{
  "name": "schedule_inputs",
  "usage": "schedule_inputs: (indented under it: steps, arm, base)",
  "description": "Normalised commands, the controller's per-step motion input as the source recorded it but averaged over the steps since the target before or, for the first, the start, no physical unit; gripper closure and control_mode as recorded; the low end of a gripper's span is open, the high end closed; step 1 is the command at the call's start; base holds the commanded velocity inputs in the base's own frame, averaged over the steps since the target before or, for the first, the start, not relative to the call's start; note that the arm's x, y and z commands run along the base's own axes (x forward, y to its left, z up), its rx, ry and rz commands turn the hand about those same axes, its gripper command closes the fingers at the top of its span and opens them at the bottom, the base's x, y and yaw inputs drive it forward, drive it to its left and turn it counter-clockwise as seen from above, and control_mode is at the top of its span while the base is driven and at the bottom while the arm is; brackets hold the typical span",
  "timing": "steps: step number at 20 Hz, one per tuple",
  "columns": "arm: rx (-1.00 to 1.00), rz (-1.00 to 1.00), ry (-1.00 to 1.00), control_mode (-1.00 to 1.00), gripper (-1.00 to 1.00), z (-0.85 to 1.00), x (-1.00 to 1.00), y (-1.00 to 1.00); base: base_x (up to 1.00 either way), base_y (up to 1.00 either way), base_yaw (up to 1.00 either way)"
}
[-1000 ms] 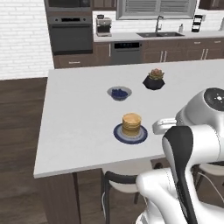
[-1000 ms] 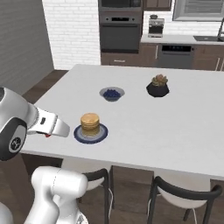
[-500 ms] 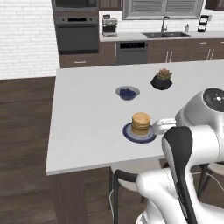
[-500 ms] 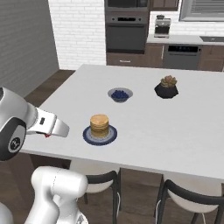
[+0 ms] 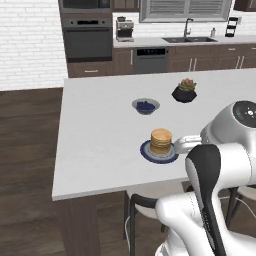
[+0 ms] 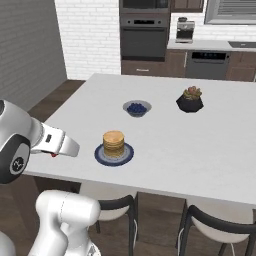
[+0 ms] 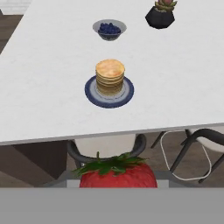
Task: Take the strawberry from the fridge and place it on top of the pancake, located on the dining counter.
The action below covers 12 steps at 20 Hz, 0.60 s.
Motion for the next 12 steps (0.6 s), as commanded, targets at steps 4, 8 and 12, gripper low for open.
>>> schedule_inputs:
  steps: [4,8,12]
  arm:
    - [0.00,0.00,0.00,1.00,1.00,0.00,0.00,0.00]
    - [0.00,0.00,0.00,1.00,1.00,0.00,0.00,0.00]
    - [0.00,0.00,0.02,-1.00,1.00,0.00,0.63,0.00]
  base:
    - [0.00,0.00,0.00]
    - [0.07,0.00,0.00]
    - [0.00,0.00,0.00]
